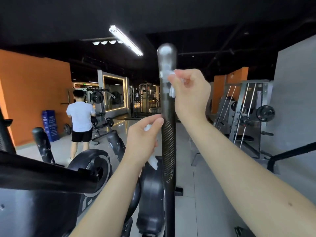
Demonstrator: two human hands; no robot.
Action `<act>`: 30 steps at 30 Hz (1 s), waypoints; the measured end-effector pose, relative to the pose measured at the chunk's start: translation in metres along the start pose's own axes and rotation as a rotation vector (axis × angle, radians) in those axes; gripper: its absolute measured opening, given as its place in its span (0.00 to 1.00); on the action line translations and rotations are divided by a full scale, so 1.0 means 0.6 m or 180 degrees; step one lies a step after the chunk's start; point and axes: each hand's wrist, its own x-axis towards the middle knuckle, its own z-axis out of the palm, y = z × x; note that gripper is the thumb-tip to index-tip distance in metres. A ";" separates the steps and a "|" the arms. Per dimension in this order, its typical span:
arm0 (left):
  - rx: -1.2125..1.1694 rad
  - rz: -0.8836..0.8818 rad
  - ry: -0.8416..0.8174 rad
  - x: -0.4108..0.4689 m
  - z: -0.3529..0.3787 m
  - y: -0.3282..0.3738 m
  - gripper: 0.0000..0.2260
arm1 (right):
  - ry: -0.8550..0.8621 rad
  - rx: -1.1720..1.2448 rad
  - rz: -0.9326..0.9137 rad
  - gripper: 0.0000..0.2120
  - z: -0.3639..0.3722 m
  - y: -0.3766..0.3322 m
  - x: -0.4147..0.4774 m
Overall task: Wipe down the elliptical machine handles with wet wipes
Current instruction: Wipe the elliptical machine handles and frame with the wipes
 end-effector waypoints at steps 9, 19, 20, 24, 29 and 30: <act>-0.0116 -0.0033 0.0024 0.017 0.003 0.014 0.06 | -0.0203 -0.0205 -0.0023 0.05 -0.015 0.015 -0.037; -0.0242 -0.0184 -0.0050 0.019 -0.002 0.019 0.05 | -0.0605 -0.0795 -0.2016 0.05 0.014 0.001 0.062; -0.0230 -0.0181 -0.0052 0.019 -0.003 0.017 0.05 | -0.0810 -0.0930 -0.2196 0.05 0.010 0.012 0.051; -0.0221 -0.0127 -0.0121 0.017 -0.007 0.016 0.06 | -0.1279 -0.1225 -0.2462 0.05 -0.007 0.024 0.032; -0.0278 -0.0123 -0.0164 0.020 -0.008 0.019 0.06 | -0.0689 -0.1090 -0.2044 0.06 0.013 -0.037 0.111; -0.0267 -0.0121 -0.0182 0.020 -0.008 0.019 0.06 | -0.0827 -0.1116 -0.2093 0.07 0.015 -0.038 0.105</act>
